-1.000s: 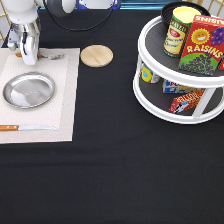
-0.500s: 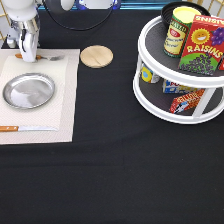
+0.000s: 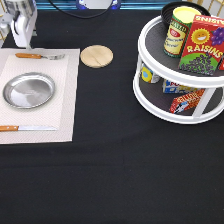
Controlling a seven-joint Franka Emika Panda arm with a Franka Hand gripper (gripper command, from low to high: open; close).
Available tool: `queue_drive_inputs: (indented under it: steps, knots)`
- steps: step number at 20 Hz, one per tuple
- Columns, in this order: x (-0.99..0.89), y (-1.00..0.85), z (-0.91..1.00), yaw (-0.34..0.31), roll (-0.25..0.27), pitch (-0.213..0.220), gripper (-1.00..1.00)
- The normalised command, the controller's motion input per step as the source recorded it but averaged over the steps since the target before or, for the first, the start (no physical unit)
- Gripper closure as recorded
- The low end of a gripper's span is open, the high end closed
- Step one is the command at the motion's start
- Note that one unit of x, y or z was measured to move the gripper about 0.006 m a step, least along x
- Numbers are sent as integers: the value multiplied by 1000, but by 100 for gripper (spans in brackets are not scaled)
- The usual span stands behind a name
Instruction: Arrange plate and fork
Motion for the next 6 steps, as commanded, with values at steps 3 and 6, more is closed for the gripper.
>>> queue_drive_inputs:
  steps: [3,6]
  knots:
    - [0,-7,2,7,1,0,-100]
    - [0,0,0,0,0,0,-100]
